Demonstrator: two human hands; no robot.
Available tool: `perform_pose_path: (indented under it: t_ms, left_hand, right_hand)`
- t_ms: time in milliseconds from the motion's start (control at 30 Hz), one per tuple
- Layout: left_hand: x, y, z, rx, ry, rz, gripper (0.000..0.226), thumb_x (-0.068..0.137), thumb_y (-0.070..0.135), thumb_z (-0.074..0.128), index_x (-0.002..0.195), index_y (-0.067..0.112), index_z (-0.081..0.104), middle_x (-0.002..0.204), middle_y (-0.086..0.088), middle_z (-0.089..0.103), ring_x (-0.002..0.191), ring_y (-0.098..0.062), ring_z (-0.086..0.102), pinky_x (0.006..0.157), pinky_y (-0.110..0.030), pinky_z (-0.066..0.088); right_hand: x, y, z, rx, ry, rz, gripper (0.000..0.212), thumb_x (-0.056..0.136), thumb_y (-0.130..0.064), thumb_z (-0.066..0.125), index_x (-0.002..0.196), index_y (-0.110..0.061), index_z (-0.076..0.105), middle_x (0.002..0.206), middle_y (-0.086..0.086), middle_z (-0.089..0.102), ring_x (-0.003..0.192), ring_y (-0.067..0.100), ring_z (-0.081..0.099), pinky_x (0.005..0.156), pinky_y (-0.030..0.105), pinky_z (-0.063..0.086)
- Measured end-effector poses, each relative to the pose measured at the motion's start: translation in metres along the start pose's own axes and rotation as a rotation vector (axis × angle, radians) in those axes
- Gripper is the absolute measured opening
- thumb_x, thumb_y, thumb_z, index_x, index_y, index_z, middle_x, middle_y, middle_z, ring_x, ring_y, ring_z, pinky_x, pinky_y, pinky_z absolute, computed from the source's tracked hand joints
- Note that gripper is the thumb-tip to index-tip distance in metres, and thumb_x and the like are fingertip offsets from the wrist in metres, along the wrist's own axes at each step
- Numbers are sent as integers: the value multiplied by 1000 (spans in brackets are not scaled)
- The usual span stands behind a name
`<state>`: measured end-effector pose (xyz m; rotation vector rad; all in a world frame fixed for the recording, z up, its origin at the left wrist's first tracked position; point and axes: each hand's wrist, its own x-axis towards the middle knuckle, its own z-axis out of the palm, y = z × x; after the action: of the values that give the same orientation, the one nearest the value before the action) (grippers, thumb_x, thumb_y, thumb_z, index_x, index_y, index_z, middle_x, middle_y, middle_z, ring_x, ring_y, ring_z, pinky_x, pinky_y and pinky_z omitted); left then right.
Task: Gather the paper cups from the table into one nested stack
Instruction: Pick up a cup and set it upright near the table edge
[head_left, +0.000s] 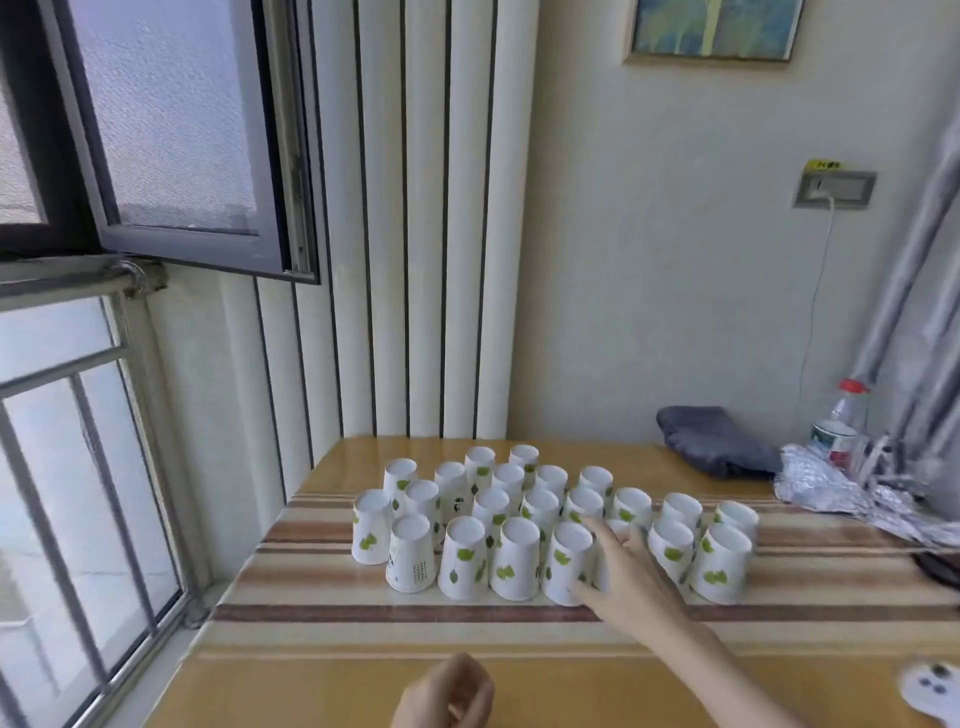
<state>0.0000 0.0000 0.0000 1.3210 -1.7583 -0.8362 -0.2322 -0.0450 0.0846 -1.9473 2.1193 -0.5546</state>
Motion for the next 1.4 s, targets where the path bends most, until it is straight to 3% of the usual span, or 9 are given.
perform_pose_path:
  t_ms: [167,333,433,533,733,867,1233,1333,1400]
  left_hand:
    - [9,5,14,-38,-26,-58,17,81,20,67,69,21,56,58,23,60,60,-2,56,62,-8,46]
    - [24,17,12,-40,5,-116,15,88,22,60,75,15,60,74,-3,69,59,-1,55,62,-13,46]
    - [27,26,12,-99,12,-173,16,90,25,59,76,18,59,76,5,65,68,-8,59,72,-24,53]
    - [23,41,11,-272,-4,-252,19,88,33,63,97,17,62,94,-1,68,80,-15,65,88,-40,58]
    - [22,74,17,-756,-121,-382,77,78,45,76,137,15,37,122,-14,64,114,-22,64,105,-39,49]
    - [16,76,16,-510,-127,-255,83,74,41,81,141,23,35,124,3,60,118,-16,60,99,-34,49]
    - [17,38,7,-318,-208,-166,66,80,34,77,137,31,44,122,10,61,117,-6,57,96,-27,49]
    - [34,40,-8,-339,-154,-120,55,84,36,73,133,28,49,126,6,60,115,-5,58,86,-19,51]
    - [56,42,-20,-274,-18,-75,41,90,29,67,128,19,53,126,1,61,114,-10,59,87,-19,50]
  right_hand:
    - [45,-17,8,-269,-134,67,79,79,-51,65,146,-36,25,153,13,12,112,34,56,74,33,48]
    - [43,-16,16,-288,-96,76,60,82,-41,67,130,-22,36,137,10,31,83,29,51,66,32,44]
    - [21,-9,12,-242,-40,59,62,80,-38,68,125,-14,33,122,9,46,90,30,55,67,35,48]
    - [-11,-3,0,-30,15,108,58,77,-43,69,115,-13,36,111,5,53,94,27,58,62,33,43]
    - [-81,-10,14,615,-13,141,51,73,-41,77,103,-16,45,102,-6,56,87,6,55,64,22,40]
    - [-99,-8,48,687,-11,92,68,66,-40,83,116,-24,40,105,-14,62,94,-6,59,66,14,45]
    - [-87,-3,91,496,-68,94,89,44,-54,78,122,-43,36,111,-16,59,102,8,58,88,34,51]
    - [-77,11,70,371,-189,23,105,51,-39,76,142,-36,25,135,-11,40,129,13,40,104,33,40]
    - [-56,25,44,370,-223,40,90,65,-16,69,144,-32,29,141,-4,32,133,17,34,104,32,40]
